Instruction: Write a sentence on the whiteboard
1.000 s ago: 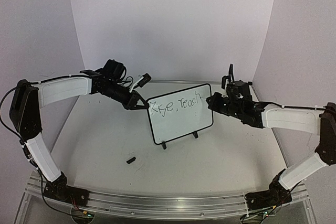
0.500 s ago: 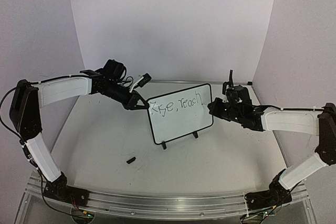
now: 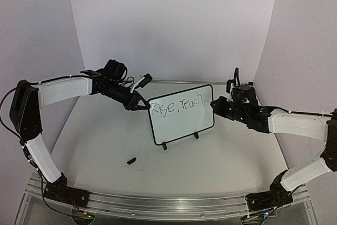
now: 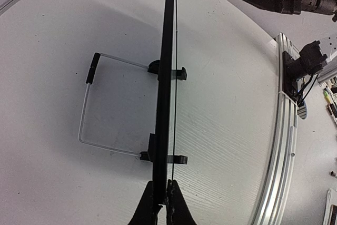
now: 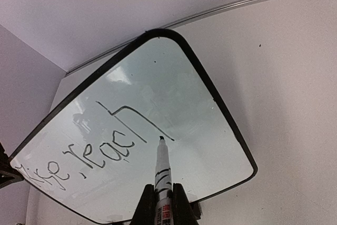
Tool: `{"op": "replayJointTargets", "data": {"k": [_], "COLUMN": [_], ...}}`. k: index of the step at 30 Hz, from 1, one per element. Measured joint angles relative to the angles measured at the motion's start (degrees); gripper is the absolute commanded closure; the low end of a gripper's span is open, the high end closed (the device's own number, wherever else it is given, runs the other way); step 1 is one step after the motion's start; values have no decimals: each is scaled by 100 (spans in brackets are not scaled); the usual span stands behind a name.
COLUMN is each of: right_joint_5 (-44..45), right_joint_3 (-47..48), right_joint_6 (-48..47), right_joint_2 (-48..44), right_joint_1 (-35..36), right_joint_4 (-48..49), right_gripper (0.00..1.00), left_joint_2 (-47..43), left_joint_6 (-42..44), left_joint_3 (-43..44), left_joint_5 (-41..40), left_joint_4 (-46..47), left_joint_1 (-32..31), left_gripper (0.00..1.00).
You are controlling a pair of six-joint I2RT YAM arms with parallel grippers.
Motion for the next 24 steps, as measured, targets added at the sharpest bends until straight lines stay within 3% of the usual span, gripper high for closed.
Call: {"op": "replayJointTargets", "data": {"k": [6,11,24], "right_joint_5": [-544,-1389,-2048], "right_joint_3": [-124,-127,99], "right_joint_6": [-302,-607,-894], "right_joint_2": [-647,-650,669], "right_joint_1": [-5,87,1188], "right_joint_4": [-14,26,460], "right_gripper": [100,100,100], "left_joint_2": [0,0,0], "left_joint_6": [2,2,2], "left_joint_3": [10,12,18], "left_joint_5": [-12,-27,-58], "left_joint_4": [0,2,7], "left_joint_1": [-18,-31,-59], "left_gripper": [100,100,100]}}
